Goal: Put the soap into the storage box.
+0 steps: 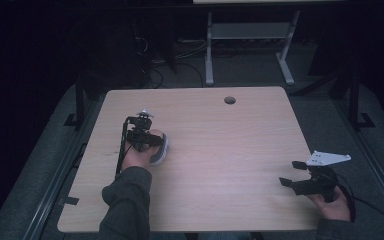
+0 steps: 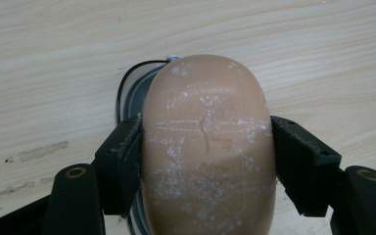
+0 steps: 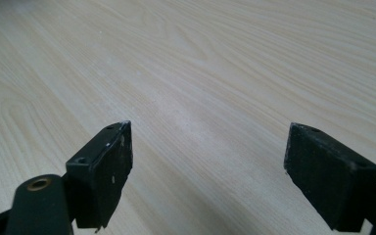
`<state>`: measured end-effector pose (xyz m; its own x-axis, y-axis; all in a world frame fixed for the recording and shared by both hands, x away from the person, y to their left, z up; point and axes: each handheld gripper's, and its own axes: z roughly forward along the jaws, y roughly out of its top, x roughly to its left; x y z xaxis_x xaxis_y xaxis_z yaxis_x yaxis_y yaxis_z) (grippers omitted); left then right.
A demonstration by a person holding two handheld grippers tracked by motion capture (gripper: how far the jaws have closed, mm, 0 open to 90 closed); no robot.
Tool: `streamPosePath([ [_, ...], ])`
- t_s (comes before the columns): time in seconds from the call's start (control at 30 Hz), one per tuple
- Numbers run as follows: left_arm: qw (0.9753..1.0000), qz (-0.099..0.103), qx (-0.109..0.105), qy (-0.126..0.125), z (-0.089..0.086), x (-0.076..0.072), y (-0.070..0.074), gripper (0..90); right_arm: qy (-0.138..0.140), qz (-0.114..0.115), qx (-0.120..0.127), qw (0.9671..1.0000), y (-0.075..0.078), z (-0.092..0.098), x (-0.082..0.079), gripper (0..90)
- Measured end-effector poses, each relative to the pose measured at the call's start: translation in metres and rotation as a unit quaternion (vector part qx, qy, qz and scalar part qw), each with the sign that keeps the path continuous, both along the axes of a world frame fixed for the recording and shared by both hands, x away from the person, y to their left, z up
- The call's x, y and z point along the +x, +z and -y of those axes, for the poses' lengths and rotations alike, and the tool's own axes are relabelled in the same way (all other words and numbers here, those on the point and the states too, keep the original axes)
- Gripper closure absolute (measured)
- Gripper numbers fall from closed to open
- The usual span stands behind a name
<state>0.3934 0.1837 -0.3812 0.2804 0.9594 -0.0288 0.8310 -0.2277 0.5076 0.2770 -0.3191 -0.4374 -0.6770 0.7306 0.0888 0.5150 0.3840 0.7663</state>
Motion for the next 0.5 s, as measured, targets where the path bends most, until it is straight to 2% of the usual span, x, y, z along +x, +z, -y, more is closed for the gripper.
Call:
streamPosePath([
  [0.5, 0.9999, -0.004, 0.000, 0.014, -0.0028, 0.0008, -0.0019, 32.3, 0.000, 0.000, 0.000, 1.0000, -0.0001, 0.0000, -0.0001, 17.7],
])
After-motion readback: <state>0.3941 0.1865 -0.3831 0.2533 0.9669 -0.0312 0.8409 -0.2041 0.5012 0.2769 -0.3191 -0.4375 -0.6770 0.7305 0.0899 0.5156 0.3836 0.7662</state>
